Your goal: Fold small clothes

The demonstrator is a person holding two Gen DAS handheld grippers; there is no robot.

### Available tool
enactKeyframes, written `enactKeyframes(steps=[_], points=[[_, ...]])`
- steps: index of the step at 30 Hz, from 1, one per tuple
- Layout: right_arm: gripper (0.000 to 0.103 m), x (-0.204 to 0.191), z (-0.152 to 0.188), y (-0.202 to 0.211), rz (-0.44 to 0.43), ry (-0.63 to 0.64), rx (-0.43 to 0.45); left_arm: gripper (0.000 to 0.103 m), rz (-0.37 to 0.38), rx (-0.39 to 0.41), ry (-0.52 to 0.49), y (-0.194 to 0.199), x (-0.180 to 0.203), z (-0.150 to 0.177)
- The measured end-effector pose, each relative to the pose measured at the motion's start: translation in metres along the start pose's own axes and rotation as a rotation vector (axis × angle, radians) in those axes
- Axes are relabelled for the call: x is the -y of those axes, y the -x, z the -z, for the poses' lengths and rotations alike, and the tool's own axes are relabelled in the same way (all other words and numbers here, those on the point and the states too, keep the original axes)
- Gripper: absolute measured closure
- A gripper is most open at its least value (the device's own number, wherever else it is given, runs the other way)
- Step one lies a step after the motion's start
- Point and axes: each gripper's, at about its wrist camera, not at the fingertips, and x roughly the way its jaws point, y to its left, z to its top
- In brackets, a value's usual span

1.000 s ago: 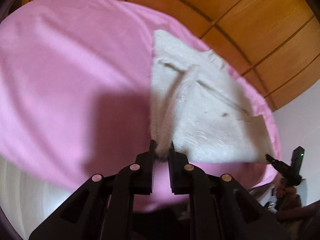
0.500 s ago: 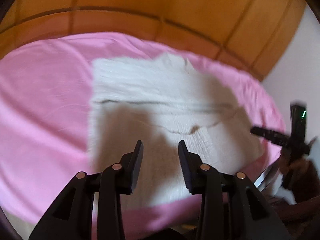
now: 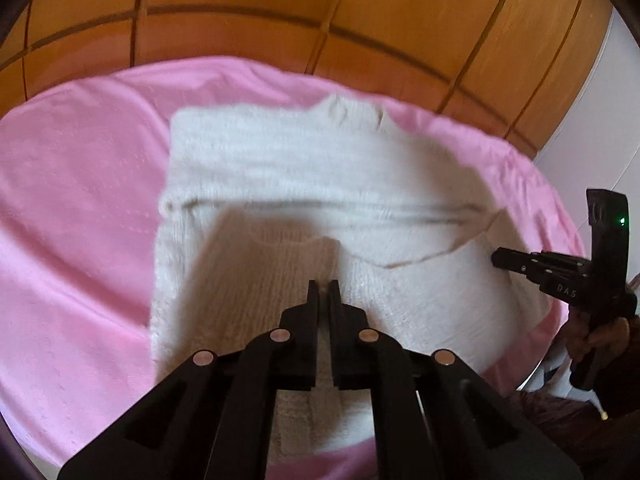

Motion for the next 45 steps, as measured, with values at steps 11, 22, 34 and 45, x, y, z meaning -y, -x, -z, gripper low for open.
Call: enactKeyframes(steps=[11, 22, 34, 45], points=[[0.099, 0.009, -0.029, -0.021, 0.089, -0.039, 0.057, 0.099, -0.101, -0.054, 0.101, -0.056, -0.026, -0.029], [0.099, 0.016, -0.014, -0.051, 0.102, -0.07, 0.026, 0.079, -0.201, -0.024, 0.044, -0.034, -0.017, -0.015], [0.096, 0.014, -0.014, -0.049, 0.101, -0.09, 0.031, 0.053, -0.201, -0.068, -0.011, -0.034, -0.044, -0.029], [0.084, 0.022, -0.016, -0.03, 0.021, -0.13, 0.021, 0.086, -0.184, -0.102, 0.06, -0.047, -0.057, -0.018]])
